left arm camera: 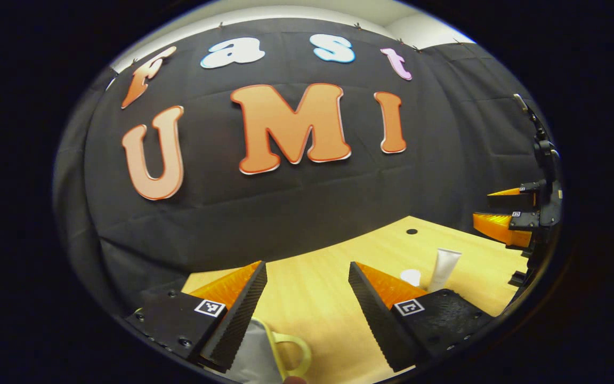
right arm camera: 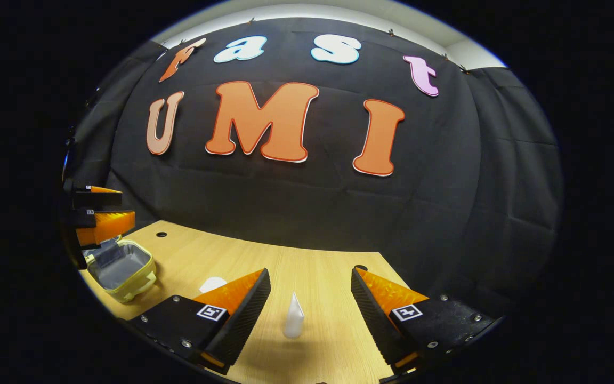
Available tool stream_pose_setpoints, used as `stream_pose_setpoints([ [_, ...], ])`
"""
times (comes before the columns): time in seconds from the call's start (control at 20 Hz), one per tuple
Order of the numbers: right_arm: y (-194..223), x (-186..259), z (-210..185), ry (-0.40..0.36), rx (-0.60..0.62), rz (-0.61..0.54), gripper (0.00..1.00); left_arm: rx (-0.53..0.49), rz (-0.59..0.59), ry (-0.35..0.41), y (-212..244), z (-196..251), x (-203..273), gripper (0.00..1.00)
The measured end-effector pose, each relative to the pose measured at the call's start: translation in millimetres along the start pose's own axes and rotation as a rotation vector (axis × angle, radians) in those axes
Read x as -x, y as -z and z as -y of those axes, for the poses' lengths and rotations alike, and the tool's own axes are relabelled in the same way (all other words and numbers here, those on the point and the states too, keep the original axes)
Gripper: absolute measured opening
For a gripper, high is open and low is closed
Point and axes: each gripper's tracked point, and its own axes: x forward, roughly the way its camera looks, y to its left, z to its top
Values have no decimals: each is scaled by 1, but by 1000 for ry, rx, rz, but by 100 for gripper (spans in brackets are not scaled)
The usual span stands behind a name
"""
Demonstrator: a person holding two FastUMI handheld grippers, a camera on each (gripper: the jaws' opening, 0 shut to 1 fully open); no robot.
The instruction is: First open the suitcase, pack the skin care products into it, and then close the suitcase.
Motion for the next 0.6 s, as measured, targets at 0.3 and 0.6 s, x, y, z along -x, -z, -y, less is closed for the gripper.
stream_pose_setpoints([
  [0.3, 24, 5, 14, 11, 0, -64, 97, -49, -135, 183, 53, 76, -28, 99],
  [0.6, 37, 2, 20, 11, 11, -98, 97, -72, -247, 288, 96, 125, -44, 99],
])
